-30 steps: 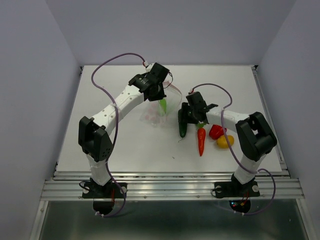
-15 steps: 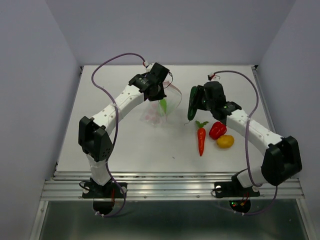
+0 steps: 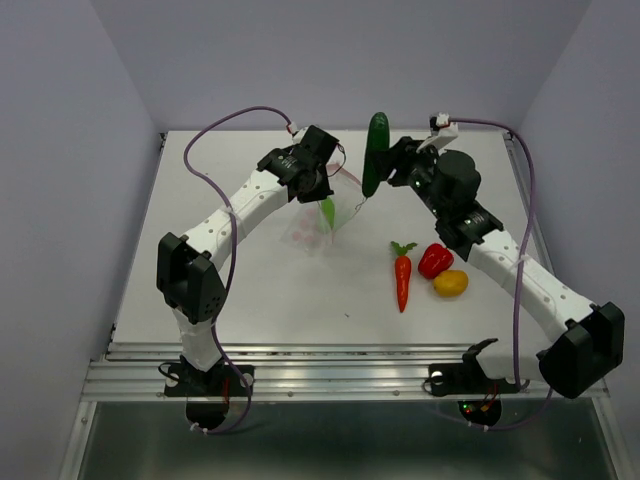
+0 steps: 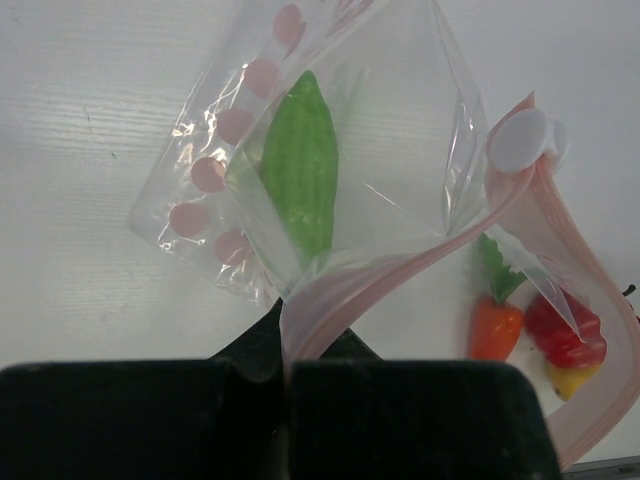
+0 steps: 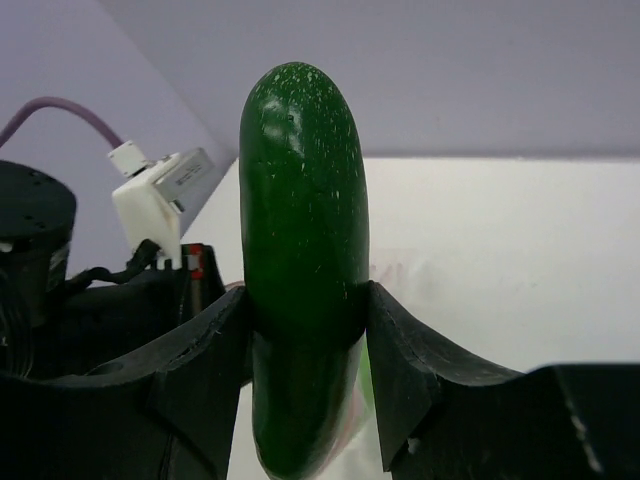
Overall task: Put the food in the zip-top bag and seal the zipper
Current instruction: Place the fake vegetable in the zipper food storage bag.
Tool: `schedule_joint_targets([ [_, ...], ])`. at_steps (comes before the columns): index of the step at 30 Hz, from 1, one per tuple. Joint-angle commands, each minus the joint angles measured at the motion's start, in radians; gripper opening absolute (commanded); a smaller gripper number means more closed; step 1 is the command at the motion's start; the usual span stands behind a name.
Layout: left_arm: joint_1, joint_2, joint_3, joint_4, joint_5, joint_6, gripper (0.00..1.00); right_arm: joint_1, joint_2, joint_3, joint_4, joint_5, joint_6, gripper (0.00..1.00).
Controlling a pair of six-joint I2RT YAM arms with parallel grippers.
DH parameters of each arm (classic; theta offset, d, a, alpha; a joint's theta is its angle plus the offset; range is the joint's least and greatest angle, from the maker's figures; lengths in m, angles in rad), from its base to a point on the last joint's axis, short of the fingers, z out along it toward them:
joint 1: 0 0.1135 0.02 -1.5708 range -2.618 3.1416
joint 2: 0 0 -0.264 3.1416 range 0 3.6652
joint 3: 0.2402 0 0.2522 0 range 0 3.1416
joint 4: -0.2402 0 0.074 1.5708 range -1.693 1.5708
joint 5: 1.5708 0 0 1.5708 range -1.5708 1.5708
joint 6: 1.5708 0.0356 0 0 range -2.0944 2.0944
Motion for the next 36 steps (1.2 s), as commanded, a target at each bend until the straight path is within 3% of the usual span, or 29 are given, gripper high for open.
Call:
schedule_joint_targets([
  [1,0.004,-0.019,0.012,0.002,0.002,0.002,0.00,0.041,0.056,0.027,0.229,-0.084,-0.084,0.37],
  [5,0.004,-0.015,0.015,-0.001,0.007,-0.001,0.00,0.078,0.110,0.015,0.336,-0.117,-0.126,0.37],
  [25,0.004,-0.009,0.056,-0.021,0.004,-0.010,0.00,0.164,0.097,-0.159,0.186,0.031,-0.095,0.39],
  [31,0.004,-0.004,0.063,-0.021,0.010,-0.013,0.00,0.182,0.103,-0.182,0.178,0.057,-0.074,0.48],
  [35,0.004,-0.002,0.063,-0.016,0.017,-0.013,0.00,0.182,0.113,-0.171,0.183,0.045,-0.077,0.59],
  [36,0.004,-0.002,0.063,-0.016,0.017,-0.013,0.00,0.182,0.113,-0.168,0.183,0.040,-0.077,0.67],
])
